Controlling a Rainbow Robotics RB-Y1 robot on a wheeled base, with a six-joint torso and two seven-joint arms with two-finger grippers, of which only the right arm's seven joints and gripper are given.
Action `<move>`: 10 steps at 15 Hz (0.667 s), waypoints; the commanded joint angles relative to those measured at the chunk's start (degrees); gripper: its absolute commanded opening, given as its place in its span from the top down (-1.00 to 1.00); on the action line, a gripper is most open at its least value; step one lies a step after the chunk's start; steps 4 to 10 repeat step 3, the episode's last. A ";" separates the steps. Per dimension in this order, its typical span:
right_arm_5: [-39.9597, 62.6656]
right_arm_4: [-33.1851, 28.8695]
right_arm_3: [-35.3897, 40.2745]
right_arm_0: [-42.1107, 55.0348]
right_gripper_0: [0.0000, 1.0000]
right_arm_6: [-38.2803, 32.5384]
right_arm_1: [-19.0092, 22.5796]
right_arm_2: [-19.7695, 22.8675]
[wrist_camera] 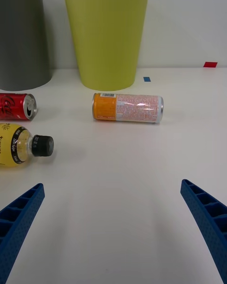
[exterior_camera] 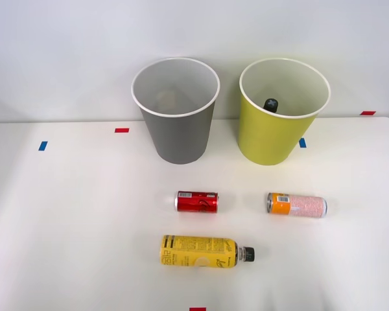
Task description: Put cans in the gray bin, plastic bottles in the light green bin
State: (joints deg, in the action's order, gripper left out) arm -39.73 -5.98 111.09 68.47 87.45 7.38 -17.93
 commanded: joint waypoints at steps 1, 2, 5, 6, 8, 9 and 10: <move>0.00 0.00 0.00 0.00 -1.00 0.00 0.00 0.00; 0.00 0.00 0.00 0.00 -1.00 0.00 0.00 0.00; 0.00 0.00 0.00 0.00 -1.00 0.00 0.00 0.00; 0.00 0.00 0.00 0.00 -1.00 0.00 0.00 0.00; 0.00 0.00 0.00 0.00 -1.00 0.00 0.00 0.00; 0.00 0.00 0.00 0.00 -1.00 0.00 0.00 0.00; 0.00 0.00 0.00 0.00 -1.00 0.00 0.00 0.00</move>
